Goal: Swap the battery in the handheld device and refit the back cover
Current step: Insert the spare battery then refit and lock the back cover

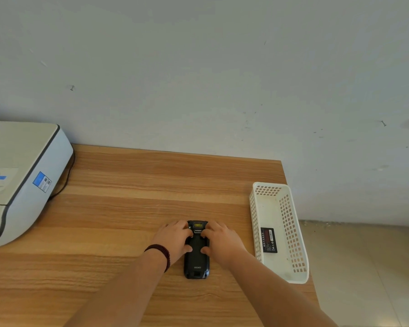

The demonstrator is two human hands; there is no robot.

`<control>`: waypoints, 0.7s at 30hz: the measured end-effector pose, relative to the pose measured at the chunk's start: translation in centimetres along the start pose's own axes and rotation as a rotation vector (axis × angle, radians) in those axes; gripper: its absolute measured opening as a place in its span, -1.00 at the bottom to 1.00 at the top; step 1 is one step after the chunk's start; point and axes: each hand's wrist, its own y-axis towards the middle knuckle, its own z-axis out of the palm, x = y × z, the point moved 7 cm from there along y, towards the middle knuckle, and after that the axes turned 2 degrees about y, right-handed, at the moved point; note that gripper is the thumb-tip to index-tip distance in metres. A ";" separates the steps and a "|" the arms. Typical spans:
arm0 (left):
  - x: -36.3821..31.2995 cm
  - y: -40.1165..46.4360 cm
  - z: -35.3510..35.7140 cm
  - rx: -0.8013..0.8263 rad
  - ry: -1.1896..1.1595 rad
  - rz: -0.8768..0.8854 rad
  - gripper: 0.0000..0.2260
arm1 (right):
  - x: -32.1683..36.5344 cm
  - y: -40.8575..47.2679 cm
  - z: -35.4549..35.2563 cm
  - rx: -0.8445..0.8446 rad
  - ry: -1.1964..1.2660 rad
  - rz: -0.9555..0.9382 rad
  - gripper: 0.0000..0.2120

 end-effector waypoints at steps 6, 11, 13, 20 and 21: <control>0.4 0.2 0.2 0.009 -0.015 -0.017 -0.59 | -0.3 0.0 0.2 -0.041 0.056 0.024 -0.57; 0.0 0.7 -0.2 0.036 0.058 0.031 -0.60 | -0.7 0.2 0.1 -0.030 0.071 0.038 -0.55; 0.2 1.0 -0.3 0.045 0.056 0.037 -0.60 | -0.8 0.3 -0.1 -0.024 0.050 0.030 -0.54; 0.5 1.6 -0.5 0.038 0.014 0.046 -0.71 | -1.1 0.8 -0.1 0.008 0.058 0.026 -0.53; 0.4 1.7 -0.5 0.044 0.007 0.042 -0.72 | -1.1 0.9 -0.1 0.014 0.064 0.026 -0.53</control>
